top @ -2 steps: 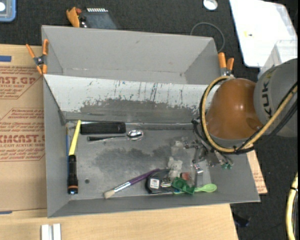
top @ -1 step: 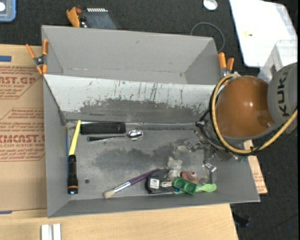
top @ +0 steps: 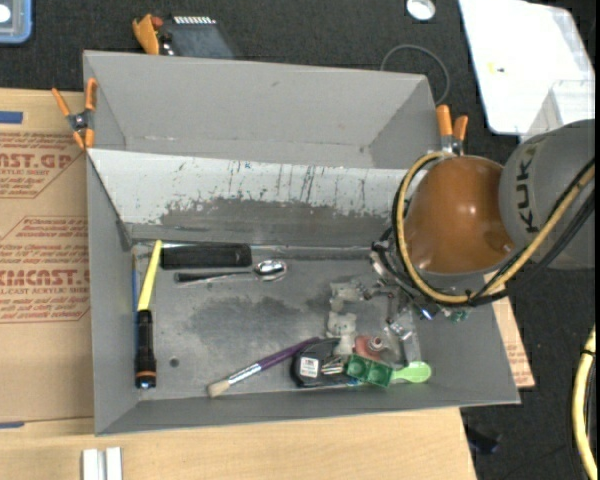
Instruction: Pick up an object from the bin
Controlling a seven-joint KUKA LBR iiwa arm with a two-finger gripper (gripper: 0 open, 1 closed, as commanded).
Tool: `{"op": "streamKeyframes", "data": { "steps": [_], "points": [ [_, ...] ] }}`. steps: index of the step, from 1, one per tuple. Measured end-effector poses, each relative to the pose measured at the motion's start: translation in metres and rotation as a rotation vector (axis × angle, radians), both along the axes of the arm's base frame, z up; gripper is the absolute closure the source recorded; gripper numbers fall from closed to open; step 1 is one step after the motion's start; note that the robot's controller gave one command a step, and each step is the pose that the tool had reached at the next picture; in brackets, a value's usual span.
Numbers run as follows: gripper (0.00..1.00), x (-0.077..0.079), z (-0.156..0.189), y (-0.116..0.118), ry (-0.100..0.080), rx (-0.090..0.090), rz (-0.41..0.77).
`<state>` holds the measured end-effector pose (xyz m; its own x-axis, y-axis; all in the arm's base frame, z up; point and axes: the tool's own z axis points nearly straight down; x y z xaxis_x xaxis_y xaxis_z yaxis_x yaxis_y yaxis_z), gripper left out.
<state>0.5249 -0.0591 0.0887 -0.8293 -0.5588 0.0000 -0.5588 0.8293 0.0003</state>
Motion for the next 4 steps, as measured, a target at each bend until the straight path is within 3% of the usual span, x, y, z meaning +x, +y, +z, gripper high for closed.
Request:
{"op": "streamKeyframes", "data": {
  "steps": [1,2,4],
  "points": [
    [1.00,-0.010,-0.013,-0.002,-0.029,-0.004,0.583],
    [1.00,-0.010,-0.013,-0.002,-0.029,-0.004,0.582],
    [1.00,-0.012,0.027,-0.001,-0.024,0.000,0.582]
  ]
}}
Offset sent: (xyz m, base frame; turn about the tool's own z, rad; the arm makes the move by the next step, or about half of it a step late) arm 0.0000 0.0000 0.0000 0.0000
